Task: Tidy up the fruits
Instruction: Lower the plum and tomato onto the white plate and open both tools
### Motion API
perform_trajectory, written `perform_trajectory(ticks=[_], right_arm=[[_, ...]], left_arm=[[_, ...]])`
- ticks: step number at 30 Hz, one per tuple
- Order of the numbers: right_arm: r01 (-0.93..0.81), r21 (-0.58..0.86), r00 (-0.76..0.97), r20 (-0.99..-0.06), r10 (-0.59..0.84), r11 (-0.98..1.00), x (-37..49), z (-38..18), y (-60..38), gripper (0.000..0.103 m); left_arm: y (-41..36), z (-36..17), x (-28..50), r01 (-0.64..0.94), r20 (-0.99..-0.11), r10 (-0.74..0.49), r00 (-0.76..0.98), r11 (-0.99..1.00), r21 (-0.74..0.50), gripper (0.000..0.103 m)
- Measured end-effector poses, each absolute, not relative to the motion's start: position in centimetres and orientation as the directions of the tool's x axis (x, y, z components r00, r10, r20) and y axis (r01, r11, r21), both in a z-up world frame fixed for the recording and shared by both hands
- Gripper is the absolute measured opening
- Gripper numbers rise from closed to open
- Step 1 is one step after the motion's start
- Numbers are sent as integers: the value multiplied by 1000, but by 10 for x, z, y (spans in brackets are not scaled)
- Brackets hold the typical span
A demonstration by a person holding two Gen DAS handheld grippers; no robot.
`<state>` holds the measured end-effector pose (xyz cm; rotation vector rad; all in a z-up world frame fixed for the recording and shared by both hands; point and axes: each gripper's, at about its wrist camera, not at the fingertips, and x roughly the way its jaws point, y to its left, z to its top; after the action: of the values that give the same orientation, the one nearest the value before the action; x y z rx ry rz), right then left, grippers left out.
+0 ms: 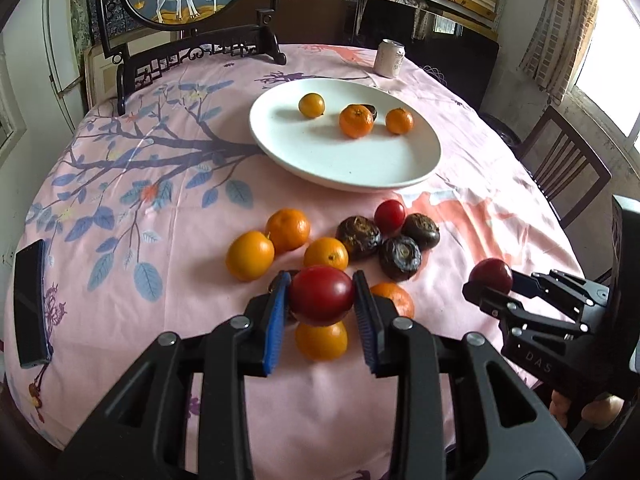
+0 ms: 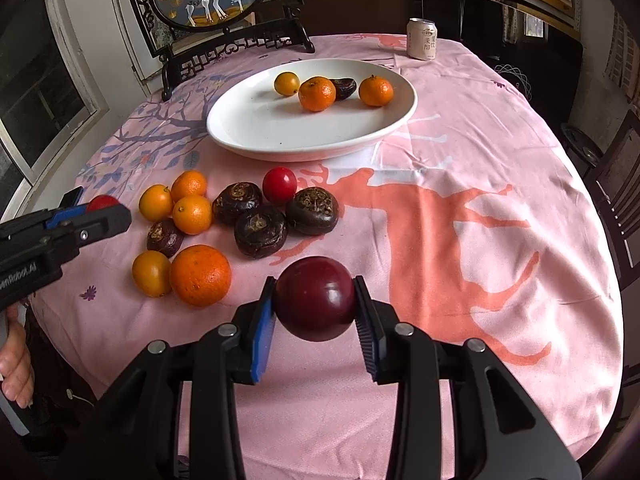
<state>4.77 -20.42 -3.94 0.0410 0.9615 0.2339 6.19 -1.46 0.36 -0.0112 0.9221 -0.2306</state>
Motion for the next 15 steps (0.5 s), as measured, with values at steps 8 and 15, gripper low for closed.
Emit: perform_trajectory(ticks=[8,15], right_arm=[[-248,149,564,-781,267,957,110,-7,-188,38],[-221,46,609,-774,174,974,227,5,-181,38]], left_arm=[[-16,28,153,178,-781,-165,602,981,-70,32],[-27,19,274,132,-822,-111,559,990,-43,32]])
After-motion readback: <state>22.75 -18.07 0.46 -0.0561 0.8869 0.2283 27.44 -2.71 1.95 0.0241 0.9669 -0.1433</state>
